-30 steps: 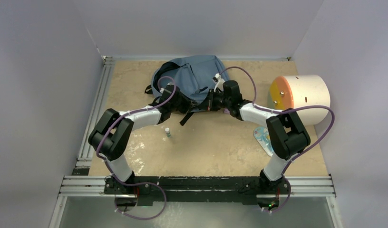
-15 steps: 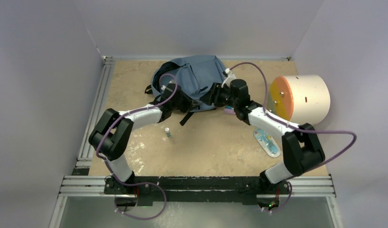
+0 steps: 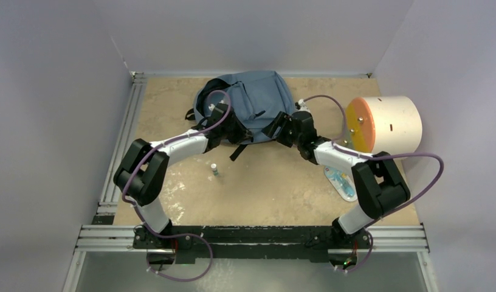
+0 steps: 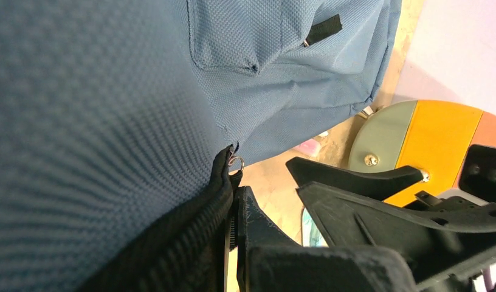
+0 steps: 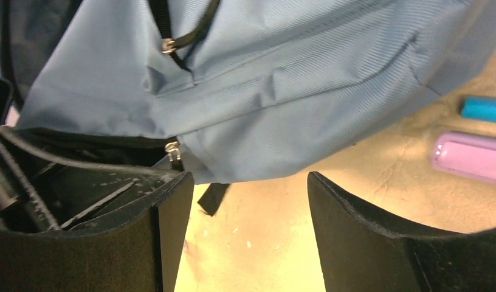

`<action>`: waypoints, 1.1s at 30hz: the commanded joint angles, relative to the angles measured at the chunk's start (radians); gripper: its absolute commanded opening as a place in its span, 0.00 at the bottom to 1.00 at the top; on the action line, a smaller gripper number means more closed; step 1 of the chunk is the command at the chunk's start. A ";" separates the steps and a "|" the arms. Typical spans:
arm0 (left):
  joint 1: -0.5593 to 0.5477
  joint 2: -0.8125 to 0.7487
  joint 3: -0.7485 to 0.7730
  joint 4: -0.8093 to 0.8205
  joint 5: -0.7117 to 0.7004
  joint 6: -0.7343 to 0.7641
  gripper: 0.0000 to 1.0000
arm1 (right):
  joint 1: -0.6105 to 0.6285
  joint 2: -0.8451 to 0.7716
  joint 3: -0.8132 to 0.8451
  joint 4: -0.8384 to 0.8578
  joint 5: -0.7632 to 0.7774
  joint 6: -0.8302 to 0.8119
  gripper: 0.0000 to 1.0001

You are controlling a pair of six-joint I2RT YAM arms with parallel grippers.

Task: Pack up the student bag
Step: Zip the student bag at the center of the board.

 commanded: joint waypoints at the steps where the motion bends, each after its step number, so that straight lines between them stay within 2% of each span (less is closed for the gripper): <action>1: -0.006 -0.015 0.048 -0.006 0.004 0.042 0.00 | -0.003 0.012 -0.004 0.041 0.054 0.059 0.71; 6: -0.007 -0.014 0.057 -0.006 0.019 0.047 0.00 | -0.012 0.058 0.006 0.055 0.053 0.067 0.70; 8: -0.007 -0.020 0.060 -0.006 0.023 0.052 0.00 | -0.018 0.080 0.012 0.069 0.052 0.068 0.65; 13: -0.006 -0.034 0.084 -0.052 0.015 0.083 0.00 | -0.028 0.137 0.042 0.083 0.054 0.046 0.25; 15: -0.001 -0.043 0.109 -0.096 -0.007 0.108 0.00 | -0.031 0.137 0.040 0.074 0.089 0.041 0.03; 16: 0.008 -0.050 0.114 -0.114 -0.016 0.114 0.00 | -0.033 0.130 0.034 0.073 0.108 0.040 0.00; 26: 0.182 -0.168 0.093 -0.202 0.005 0.173 0.00 | -0.050 0.104 0.015 0.049 0.171 0.010 0.00; 33: 0.272 -0.222 0.128 -0.273 -0.022 0.284 0.00 | -0.057 0.086 0.007 0.038 0.198 -0.008 0.00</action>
